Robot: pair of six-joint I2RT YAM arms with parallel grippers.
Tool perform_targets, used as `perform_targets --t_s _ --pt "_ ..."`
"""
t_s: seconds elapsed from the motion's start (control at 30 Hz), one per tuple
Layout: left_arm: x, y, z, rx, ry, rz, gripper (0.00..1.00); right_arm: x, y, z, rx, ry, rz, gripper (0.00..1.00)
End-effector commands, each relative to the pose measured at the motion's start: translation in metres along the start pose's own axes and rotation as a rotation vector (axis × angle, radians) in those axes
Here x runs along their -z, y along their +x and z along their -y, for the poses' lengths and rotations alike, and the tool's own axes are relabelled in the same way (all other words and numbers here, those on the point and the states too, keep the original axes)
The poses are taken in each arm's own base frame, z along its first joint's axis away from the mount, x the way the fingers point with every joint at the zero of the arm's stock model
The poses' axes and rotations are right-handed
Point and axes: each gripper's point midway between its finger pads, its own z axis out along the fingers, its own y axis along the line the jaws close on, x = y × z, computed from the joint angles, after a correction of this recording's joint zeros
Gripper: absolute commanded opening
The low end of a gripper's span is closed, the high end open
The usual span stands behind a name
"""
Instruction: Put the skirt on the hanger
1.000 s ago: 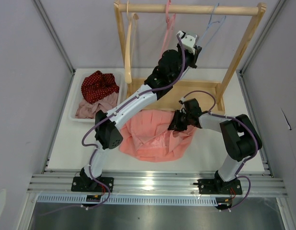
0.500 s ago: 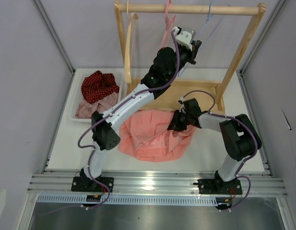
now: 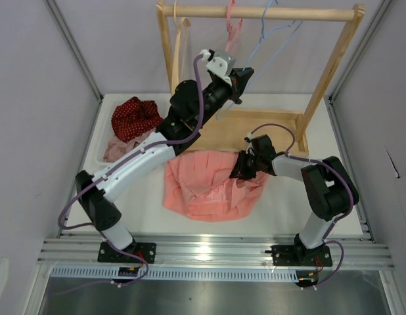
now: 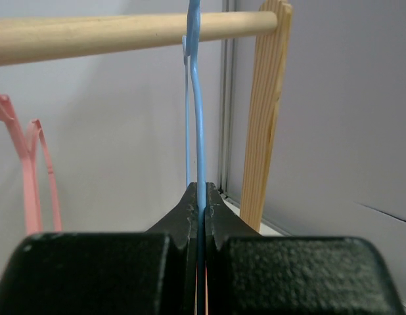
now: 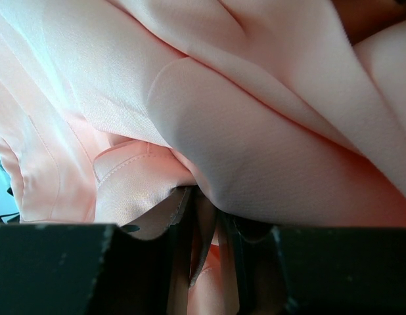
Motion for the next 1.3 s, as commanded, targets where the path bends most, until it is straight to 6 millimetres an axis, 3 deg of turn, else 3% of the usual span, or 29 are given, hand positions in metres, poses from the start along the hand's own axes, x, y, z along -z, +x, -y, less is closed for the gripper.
perform_targets --t_s 0.0,0.07,0.1,0.17,0.2,0.23,0.27,0.33,0.37,0.43,0.5,0.53,0.6,0.67,0.77,0.9,1.03,1.27 --pt "0.022 -0.031 0.002 -0.017 0.028 0.053 0.00 -0.003 0.023 0.035 0.010 0.150 -0.057 0.25" --pt "0.038 -0.033 0.001 -0.013 0.028 0.031 0.00 -0.002 0.021 0.035 0.009 0.153 -0.051 0.27" --pt "0.048 -0.017 0.001 -0.010 0.029 -0.015 0.00 -0.001 0.021 0.036 0.005 0.158 -0.052 0.27" --pt "0.072 -0.016 0.001 0.029 0.024 -0.037 0.00 0.001 0.019 0.035 0.006 0.163 -0.043 0.27" --pt "0.085 0.007 0.001 0.045 0.022 -0.098 0.00 0.002 0.020 0.034 0.007 0.164 -0.044 0.28" --pt "0.094 0.009 0.002 0.077 0.020 -0.108 0.00 0.003 0.020 0.034 0.006 0.166 -0.042 0.29" --pt "0.108 0.028 0.003 0.087 0.017 -0.151 0.00 0.005 0.018 0.033 0.008 0.167 -0.035 0.29" --pt "0.137 0.034 0.003 0.125 0.001 -0.193 0.00 0.008 0.018 0.032 0.009 0.173 -0.030 0.32" --pt "0.152 0.055 0.002 0.142 -0.012 -0.251 0.00 0.010 0.016 0.031 0.010 0.177 -0.019 0.33" --pt "0.180 0.059 0.002 0.180 -0.029 -0.278 0.00 0.013 0.015 0.030 0.006 0.186 -0.019 0.36" --pt "0.209 0.089 0.000 0.202 -0.056 -0.362 0.00 0.017 0.014 0.031 0.005 0.199 -0.011 0.38" --pt "0.222 0.079 0.000 0.219 -0.056 -0.350 0.00 0.018 0.013 0.030 0.005 0.201 -0.006 0.38" --pt "0.247 0.098 -0.002 0.221 -0.077 -0.422 0.00 0.022 0.014 0.030 0.003 0.210 -0.004 0.41" --pt "0.264 0.088 -0.003 0.221 -0.078 -0.420 0.00 0.024 0.013 0.030 0.002 0.215 -0.001 0.42" --pt "0.296 0.097 -0.005 0.221 -0.092 -0.515 0.00 0.027 0.010 0.029 -0.002 0.221 0.011 0.46" --pt "0.322 0.099 0.003 0.243 -0.063 -0.626 0.00 0.029 0.005 0.027 -0.009 0.240 0.021 0.49" --pt "0.349 0.108 0.024 0.293 0.037 -0.727 0.00 0.028 -0.001 0.028 -0.015 0.255 0.027 0.49" --pt "0.367 0.114 0.043 0.321 0.147 -0.804 0.00 0.024 -0.011 0.027 -0.014 0.260 0.026 0.49"
